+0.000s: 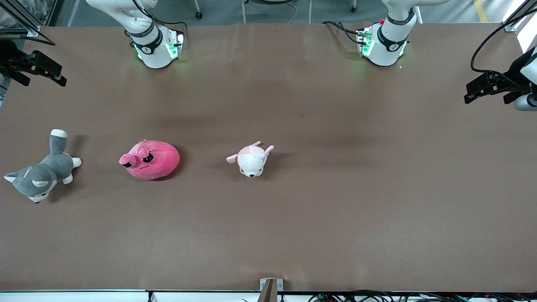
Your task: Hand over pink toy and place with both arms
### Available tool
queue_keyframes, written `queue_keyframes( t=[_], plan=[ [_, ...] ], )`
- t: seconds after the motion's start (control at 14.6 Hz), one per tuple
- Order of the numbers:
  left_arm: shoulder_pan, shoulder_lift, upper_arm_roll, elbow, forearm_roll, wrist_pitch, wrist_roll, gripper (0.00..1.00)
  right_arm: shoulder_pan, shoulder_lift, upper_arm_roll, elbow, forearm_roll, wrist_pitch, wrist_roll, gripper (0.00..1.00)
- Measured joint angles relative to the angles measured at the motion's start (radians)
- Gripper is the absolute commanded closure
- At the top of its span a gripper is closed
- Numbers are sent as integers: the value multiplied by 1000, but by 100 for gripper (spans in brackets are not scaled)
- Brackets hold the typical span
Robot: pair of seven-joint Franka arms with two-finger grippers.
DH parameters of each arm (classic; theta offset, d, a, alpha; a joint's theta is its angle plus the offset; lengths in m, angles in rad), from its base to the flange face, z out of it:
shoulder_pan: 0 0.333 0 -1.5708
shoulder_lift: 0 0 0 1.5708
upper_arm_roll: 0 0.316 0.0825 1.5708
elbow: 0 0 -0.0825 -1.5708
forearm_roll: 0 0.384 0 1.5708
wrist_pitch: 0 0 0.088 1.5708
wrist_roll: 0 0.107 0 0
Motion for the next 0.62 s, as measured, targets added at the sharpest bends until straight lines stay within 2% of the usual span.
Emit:
queue_keyframes(
  t=[0.62],
  plan=[
    [-6,0,-2,13,0,26,0,0,21,0,5,-5,-13,-15,-1,0]
  ],
)
